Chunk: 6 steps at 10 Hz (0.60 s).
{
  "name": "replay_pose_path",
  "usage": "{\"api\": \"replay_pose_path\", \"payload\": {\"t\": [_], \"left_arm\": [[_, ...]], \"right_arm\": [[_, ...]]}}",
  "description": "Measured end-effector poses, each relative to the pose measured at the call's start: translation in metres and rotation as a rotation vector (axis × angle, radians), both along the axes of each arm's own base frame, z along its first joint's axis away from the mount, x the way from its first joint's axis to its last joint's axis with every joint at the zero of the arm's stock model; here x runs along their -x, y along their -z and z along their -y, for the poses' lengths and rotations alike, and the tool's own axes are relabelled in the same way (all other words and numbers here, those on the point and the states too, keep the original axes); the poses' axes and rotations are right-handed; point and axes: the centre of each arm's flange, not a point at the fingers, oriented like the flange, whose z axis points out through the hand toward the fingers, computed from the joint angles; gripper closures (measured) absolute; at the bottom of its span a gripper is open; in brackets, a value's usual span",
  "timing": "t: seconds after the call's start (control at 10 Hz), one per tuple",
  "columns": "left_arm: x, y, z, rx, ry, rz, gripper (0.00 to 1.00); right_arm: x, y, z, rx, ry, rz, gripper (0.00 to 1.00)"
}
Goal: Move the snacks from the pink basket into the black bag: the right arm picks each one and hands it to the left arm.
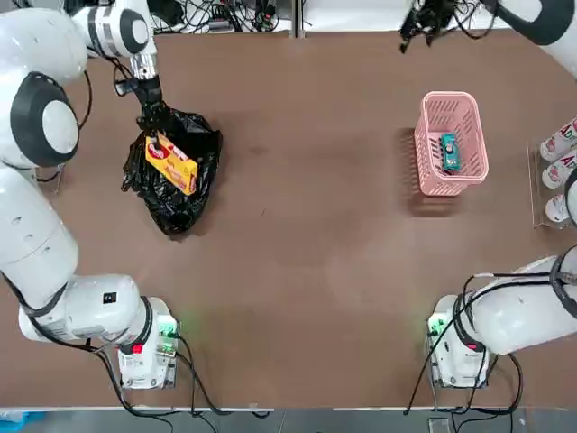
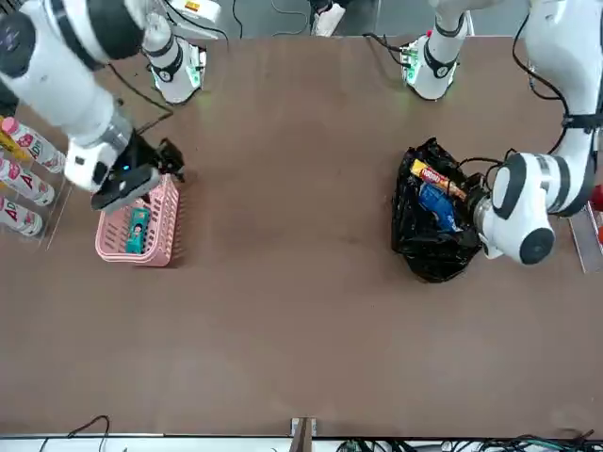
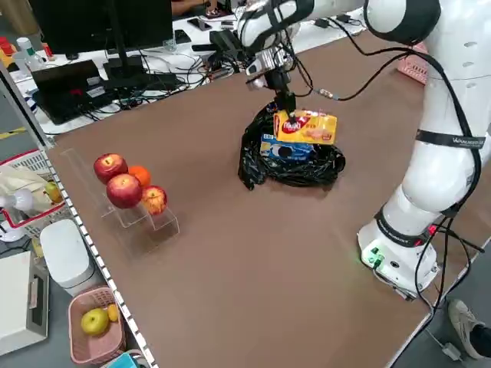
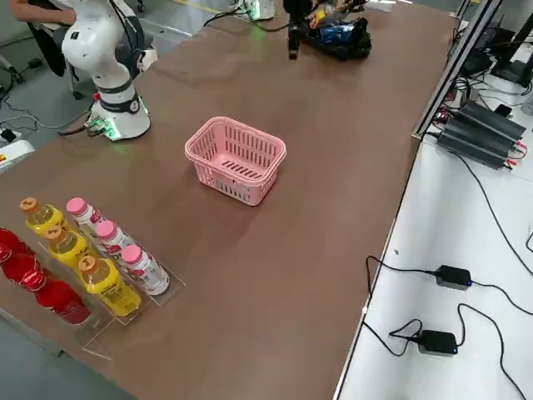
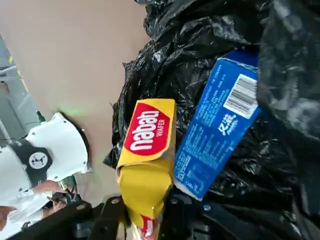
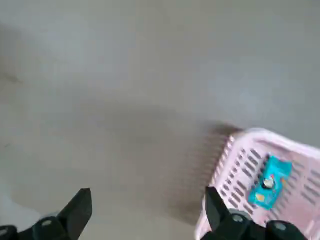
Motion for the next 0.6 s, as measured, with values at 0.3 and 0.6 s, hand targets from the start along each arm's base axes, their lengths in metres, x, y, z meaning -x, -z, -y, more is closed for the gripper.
{"api": "replay_pose_path", "payload": {"t": [0.3, 0.6], "left_arm": [[-0.003, 0.012, -0.007, -0.012, -0.003, 0.021, 0.79], [-0.015, 0.003, -0.021, -0.023, -0.049, 0.081, 0.38]], "right_arm": [[0.008, 0.035, 0.089, 0.004, 0.145, -0.043, 0.0], [0.015, 0.088, 0.137, 0.018, 0.127, 0.039, 0.0]]}}
